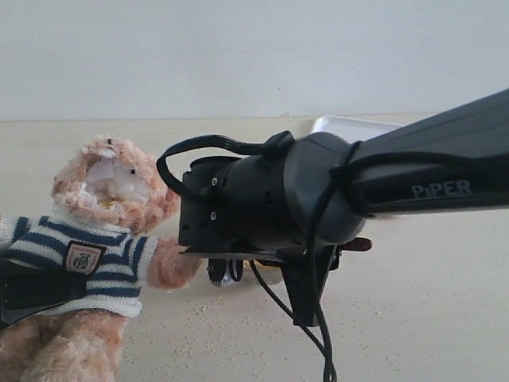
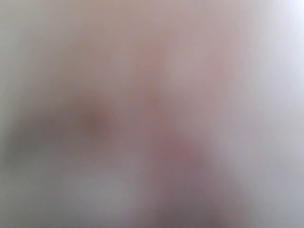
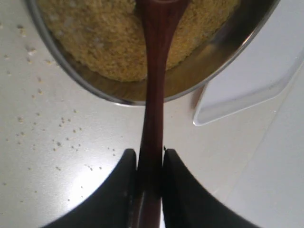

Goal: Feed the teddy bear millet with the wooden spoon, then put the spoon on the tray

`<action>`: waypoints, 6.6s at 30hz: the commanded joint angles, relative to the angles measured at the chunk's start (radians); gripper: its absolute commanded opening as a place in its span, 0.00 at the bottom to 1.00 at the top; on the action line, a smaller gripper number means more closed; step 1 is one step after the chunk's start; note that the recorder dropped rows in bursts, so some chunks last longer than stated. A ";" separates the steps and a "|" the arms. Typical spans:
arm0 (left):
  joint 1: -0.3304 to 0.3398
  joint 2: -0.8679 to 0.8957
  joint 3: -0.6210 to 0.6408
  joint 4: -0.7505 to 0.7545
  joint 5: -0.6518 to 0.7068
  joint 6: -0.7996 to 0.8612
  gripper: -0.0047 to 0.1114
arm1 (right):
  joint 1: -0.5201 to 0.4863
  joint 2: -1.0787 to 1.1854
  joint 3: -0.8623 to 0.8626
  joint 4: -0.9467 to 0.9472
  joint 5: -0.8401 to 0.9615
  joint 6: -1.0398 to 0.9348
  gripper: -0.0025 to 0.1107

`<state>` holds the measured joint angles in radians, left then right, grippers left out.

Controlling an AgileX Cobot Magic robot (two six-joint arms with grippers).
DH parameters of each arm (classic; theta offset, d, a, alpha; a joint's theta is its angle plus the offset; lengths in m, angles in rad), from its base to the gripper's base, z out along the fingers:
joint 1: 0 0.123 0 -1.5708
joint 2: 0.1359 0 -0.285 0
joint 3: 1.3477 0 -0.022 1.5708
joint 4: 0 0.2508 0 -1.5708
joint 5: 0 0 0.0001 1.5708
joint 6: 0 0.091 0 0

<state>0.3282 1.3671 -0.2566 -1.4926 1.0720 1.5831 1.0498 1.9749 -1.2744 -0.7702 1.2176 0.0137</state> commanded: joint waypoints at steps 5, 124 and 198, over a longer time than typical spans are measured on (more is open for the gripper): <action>0.002 -0.007 0.003 -0.013 0.024 0.007 0.08 | -0.047 -0.101 -0.004 0.079 0.004 0.027 0.06; 0.002 -0.007 0.003 -0.015 0.022 0.007 0.08 | 0.317 -0.176 -0.110 -0.326 0.004 0.288 0.06; 0.002 -0.007 0.003 -0.015 0.022 0.007 0.08 | -0.744 0.216 -0.216 0.532 -0.676 0.344 0.06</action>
<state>0.3282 1.3671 -0.2566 -1.4964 1.0720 1.5831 0.3103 2.1826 -1.4845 -0.2606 0.5515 0.3678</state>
